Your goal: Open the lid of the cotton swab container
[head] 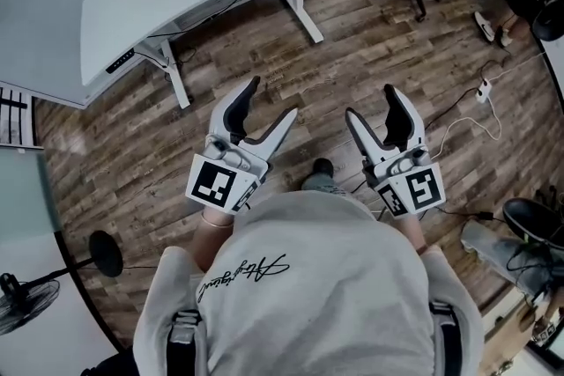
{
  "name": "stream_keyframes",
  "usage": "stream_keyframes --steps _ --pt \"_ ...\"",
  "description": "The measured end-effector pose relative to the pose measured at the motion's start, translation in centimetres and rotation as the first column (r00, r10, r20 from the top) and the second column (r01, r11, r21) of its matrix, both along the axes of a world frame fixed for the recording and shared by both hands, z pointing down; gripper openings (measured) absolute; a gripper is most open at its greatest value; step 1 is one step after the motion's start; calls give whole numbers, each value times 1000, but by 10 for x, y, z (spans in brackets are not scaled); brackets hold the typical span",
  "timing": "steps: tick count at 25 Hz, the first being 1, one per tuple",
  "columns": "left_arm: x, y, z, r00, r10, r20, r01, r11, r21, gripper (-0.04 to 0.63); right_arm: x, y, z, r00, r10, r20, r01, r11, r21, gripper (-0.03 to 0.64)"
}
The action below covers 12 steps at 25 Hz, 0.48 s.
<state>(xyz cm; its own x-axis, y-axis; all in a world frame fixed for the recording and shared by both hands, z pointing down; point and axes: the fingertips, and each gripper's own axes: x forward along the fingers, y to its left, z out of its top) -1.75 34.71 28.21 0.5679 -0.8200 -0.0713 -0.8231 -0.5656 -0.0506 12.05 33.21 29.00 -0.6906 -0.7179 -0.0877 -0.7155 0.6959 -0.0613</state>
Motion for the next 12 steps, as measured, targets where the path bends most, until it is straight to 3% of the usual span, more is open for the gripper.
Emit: stream_keyframes --steps 12 --pt "32 -61 0 996 -93 11 93 996 2 282 33 -71 -3 995 -103 9 103 995 4 314"
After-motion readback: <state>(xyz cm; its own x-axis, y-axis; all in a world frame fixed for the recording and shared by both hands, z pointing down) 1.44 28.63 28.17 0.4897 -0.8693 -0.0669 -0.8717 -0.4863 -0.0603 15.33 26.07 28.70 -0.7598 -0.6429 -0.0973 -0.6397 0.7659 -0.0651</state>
